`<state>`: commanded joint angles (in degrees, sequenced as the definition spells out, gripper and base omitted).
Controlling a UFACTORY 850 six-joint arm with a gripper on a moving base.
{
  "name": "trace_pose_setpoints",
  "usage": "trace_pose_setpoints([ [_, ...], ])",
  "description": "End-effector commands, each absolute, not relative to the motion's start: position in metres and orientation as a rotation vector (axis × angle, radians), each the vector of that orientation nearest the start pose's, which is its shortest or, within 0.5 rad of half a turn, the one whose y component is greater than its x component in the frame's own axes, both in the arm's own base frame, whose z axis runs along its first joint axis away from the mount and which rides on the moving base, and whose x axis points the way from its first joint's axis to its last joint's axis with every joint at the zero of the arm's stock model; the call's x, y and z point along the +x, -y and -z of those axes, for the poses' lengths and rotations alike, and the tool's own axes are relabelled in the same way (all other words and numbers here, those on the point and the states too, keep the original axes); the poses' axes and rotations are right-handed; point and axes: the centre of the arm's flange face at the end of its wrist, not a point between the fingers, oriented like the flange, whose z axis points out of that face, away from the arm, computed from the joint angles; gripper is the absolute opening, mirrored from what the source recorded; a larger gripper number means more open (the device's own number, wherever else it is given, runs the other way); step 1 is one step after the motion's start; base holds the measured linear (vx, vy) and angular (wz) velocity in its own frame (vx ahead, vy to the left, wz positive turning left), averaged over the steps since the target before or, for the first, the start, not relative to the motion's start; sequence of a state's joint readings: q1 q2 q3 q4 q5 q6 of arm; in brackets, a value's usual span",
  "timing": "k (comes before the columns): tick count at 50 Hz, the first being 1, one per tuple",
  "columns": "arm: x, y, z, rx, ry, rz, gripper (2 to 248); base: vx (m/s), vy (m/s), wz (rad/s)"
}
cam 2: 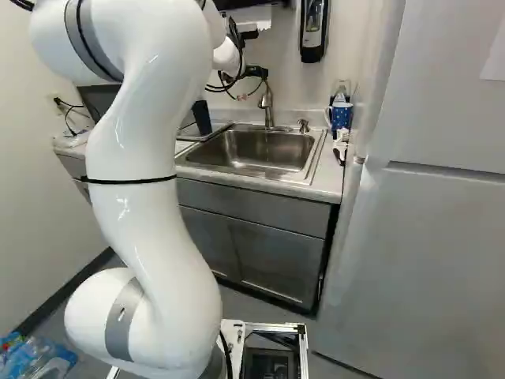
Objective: Rinse the cup and place it in the tray
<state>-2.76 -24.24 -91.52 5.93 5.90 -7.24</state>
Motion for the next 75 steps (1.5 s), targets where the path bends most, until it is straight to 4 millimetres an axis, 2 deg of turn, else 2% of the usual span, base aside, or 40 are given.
trace_pose_setpoints([
  [34,0.675,0.034,-0.670,-2.575,-0.044,1.889,247,0.000,0.000,0.000],
  [48,0.665,0.036,-0.675,-2.539,-0.050,1.947,247,0.000,0.000,0.000],
  [75,0.625,0.055,-0.680,-2.554,-0.094,1.962,247,0.000,0.000,0.000],
])
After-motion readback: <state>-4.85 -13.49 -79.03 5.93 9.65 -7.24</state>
